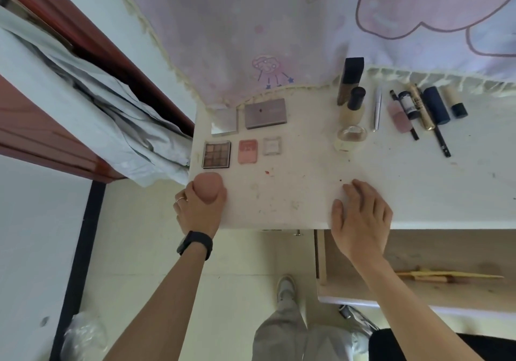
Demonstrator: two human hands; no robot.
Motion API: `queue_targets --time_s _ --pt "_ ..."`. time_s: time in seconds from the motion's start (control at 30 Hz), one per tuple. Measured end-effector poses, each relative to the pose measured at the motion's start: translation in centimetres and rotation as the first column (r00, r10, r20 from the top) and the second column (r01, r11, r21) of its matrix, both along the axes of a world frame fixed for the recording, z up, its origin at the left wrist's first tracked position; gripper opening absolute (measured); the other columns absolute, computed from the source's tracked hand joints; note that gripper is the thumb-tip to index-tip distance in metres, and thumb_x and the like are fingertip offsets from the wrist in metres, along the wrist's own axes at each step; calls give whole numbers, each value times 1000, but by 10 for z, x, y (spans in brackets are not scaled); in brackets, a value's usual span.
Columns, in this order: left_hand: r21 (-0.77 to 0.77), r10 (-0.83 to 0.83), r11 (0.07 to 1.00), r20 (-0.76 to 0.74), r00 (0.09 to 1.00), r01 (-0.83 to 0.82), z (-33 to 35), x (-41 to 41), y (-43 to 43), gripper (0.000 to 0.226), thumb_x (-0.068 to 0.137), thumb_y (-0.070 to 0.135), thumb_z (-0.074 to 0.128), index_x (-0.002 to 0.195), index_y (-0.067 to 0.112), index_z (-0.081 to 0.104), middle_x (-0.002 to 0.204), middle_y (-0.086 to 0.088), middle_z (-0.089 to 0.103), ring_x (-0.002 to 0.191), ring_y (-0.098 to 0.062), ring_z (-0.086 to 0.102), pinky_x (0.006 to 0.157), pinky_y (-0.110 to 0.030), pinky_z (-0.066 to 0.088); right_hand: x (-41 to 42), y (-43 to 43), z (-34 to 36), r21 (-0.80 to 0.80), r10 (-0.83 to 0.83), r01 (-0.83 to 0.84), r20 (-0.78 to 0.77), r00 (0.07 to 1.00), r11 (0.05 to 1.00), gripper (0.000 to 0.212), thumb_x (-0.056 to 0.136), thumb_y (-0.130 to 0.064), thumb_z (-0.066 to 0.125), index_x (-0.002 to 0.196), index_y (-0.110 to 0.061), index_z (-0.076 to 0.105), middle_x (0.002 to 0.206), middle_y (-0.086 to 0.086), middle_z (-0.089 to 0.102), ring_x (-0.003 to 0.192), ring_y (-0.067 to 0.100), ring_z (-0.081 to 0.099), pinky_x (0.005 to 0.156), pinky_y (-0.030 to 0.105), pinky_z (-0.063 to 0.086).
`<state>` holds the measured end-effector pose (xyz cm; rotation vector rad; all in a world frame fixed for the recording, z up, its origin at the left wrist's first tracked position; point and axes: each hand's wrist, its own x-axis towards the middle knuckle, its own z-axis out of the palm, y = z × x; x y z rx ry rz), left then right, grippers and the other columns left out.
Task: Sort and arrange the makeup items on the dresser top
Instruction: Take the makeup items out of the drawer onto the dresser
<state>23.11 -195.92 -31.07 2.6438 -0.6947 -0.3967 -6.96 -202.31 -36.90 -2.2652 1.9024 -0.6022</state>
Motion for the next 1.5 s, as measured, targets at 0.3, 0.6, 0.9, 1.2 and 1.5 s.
queue_targets --time_s 0.3,0.6,0.9,1.2,1.5 --pt "-57 -142 988 73 987 146 1 -34 6 98 75 62 70 152 20 24 152 -14 29 135 -42 30 113 -56 29 -4 2 24 136 29 -51 155 987 989 38 98 -28 55 131 -8 60 142 11 55 131 30 47 108 43 38" --pt "-288 -839 544 -175 515 788 -8 -242 29 28 90 34 57 117 31 64 114 18 60 106 -1 55 85 -24 51 -141 89 31 370 -228 137 215 950 919 17 91 -11 69 104 -19 75 115 -6 66 115 21 57 102 28 38" --pt "28 -788 290 -561 255 957 -91 -360 -29 42 94 25 58 136 22 53 129 -9 58 114 -29 59 93 -34 50 -251 51 15 698 -77 235 -251 965 677 26 95 -40 44 110 -39 65 100 -12 69 102 14 64 115 48 19" --pt "108 -762 336 -553 338 936 -125 -385 -38 26 97 25 58 122 23 61 120 -5 66 106 -27 63 88 -36 52 -263 -12 -22 870 163 144 -247 955 472 43 90 -14 52 133 -19 57 130 8 57 123 32 50 90 40 49" --pt "121 -718 314 -619 319 942 -118 -363 -36 25 96 26 59 120 22 54 104 5 62 101 -20 62 84 -29 49 -262 -23 -26 937 225 157 -233 946 312 30 94 -29 49 115 -14 63 114 7 63 110 26 55 84 36 47"
